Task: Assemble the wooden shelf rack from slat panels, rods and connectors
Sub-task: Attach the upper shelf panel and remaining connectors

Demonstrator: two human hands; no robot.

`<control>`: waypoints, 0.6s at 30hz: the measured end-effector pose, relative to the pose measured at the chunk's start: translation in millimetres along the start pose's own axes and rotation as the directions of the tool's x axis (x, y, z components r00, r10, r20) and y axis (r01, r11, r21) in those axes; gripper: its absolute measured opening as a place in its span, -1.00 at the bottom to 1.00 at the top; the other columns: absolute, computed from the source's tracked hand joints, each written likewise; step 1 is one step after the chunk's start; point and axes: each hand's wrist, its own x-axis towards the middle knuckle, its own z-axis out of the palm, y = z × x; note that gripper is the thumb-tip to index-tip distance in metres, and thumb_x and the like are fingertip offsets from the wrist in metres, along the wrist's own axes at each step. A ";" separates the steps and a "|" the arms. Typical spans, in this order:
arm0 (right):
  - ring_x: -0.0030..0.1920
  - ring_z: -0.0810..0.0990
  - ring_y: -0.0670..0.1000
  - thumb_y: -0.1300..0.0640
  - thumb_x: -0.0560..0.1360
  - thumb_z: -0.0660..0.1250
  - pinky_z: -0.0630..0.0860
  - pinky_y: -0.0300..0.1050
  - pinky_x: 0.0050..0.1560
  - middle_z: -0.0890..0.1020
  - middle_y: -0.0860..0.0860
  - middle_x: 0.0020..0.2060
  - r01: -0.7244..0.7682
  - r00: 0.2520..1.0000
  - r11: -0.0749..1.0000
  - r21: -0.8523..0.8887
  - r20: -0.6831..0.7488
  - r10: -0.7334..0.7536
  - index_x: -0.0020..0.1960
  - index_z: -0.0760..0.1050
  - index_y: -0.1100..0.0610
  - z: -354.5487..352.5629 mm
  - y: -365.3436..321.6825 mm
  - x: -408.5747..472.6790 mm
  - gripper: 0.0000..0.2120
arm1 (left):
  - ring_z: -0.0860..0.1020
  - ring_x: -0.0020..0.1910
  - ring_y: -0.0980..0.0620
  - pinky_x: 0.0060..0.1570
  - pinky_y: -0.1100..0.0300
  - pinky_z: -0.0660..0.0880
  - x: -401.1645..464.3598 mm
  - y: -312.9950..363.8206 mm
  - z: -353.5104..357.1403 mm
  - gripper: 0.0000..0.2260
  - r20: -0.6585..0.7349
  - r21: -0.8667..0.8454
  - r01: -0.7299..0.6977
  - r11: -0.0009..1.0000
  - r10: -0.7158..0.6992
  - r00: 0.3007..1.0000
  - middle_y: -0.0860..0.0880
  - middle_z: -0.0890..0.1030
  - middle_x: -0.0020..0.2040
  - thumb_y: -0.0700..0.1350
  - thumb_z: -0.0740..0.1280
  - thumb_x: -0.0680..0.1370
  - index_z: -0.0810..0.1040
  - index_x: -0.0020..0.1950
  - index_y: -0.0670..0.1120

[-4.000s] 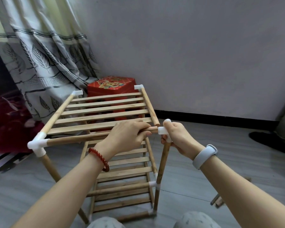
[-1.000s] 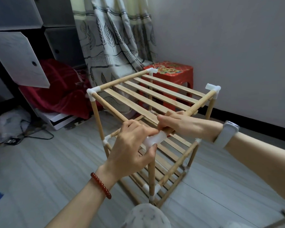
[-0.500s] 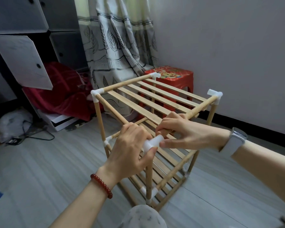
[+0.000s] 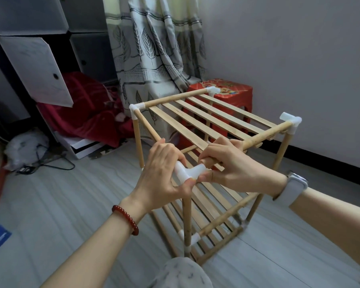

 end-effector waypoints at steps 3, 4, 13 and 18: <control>0.00 0.25 -0.28 -0.10 0.43 0.38 0.05 -0.14 0.15 0.44 -0.20 -0.24 -0.004 1.000 1.000 -0.016 0.018 0.004 -0.03 0.49 0.02 2.3 2.3 1.6 -0.77 | 0.32 -0.06 0.09 0.34 0.03 0.18 2.9 1.9 0.6 -0.65 0.009 -0.023 0.025 0.999 -0.025 1.000 0.02 0.36 -0.14 0.13 0.21 0.39 0.41 -0.08 -0.15; 0.01 0.24 -0.28 -0.10 0.45 0.37 0.05 -0.14 0.15 0.43 -0.20 -0.24 -0.011 0.999 1.000 -0.014 0.033 0.012 -0.04 0.48 0.00 2.9 3.1 1.9 -0.79 | 0.33 -0.03 0.10 0.35 0.02 0.18 3.6 2.3 0.7 -0.62 0.023 -0.034 0.038 0.999 -0.037 0.999 0.01 0.38 -0.12 0.13 0.21 0.39 0.43 -0.03 -0.17; 0.12 0.23 -0.29 -0.32 0.46 0.16 0.06 -0.22 0.23 0.46 -0.25 -0.12 -0.007 0.993 0.998 0.060 0.121 -0.001 0.02 0.50 -0.04 -13.8 12.1 -11.3 -0.60 | 0.15 0.47 0.07 0.48 -0.09 -0.15 9.0 -7.4 -8.1 -0.22 0.163 -0.017 0.022 1.000 -0.019 0.986 0.02 0.45 0.24 0.55 0.04 0.32 0.47 0.16 -0.06; 0.10 0.32 -0.14 -0.20 0.52 0.02 0.12 -0.19 0.23 0.50 -0.17 -0.19 -0.222 0.974 0.948 0.228 0.001 0.228 -0.23 0.50 -0.15 -18.2 19.5 -37.4 -0.67 | 0.37 -0.18 0.09 0.25 -0.06 0.30 19.0 27.7 15.3 -0.38 0.064 0.087 -0.124 0.989 0.118 0.991 0.08 0.37 -0.23 0.49 0.03 0.41 0.43 -0.20 -0.07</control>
